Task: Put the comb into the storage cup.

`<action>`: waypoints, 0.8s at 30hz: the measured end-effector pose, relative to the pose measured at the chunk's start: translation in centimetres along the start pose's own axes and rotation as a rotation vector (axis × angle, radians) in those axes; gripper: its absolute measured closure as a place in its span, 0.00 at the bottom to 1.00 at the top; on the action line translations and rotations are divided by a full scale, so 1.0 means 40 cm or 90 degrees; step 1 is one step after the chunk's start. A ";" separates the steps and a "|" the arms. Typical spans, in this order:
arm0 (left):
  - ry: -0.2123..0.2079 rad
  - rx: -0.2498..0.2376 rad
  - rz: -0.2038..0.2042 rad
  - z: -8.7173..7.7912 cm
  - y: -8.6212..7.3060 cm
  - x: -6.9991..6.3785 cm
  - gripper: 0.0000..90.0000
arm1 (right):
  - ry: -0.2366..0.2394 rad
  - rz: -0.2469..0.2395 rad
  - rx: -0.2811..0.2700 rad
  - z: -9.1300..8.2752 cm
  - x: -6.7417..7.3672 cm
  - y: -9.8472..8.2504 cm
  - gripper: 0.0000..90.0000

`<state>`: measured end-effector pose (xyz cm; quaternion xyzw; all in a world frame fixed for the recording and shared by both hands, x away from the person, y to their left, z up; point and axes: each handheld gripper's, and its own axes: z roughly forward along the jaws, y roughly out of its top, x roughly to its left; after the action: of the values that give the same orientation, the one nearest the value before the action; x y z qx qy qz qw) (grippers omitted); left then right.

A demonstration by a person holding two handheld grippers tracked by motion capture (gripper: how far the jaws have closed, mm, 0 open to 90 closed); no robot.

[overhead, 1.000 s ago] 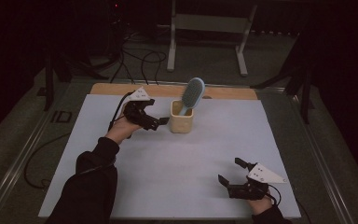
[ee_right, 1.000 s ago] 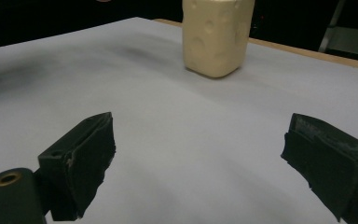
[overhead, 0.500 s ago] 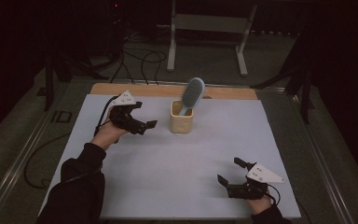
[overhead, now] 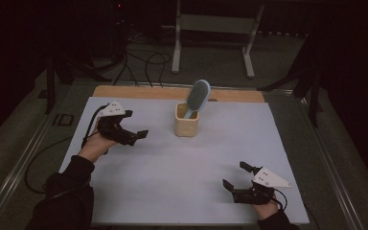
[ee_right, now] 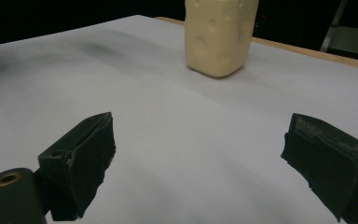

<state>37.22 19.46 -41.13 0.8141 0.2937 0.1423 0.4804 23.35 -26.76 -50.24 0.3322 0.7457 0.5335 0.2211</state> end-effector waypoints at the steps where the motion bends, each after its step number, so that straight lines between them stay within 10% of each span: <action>1: 0.001 -0.002 -0.002 -0.006 -0.004 0.000 0.00 | 0.000 0.000 0.000 0.000 0.000 0.000 0.09; 24: 0.029 -0.003 -0.020 -0.149 -0.147 -0.037 0.00 | 0.001 -0.008 0.002 0.005 0.003 0.003 0.09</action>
<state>30.99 24.84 -43.17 0.8050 0.3165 0.1538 0.4776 23.43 -26.52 -50.21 0.3276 0.7486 0.5313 0.2237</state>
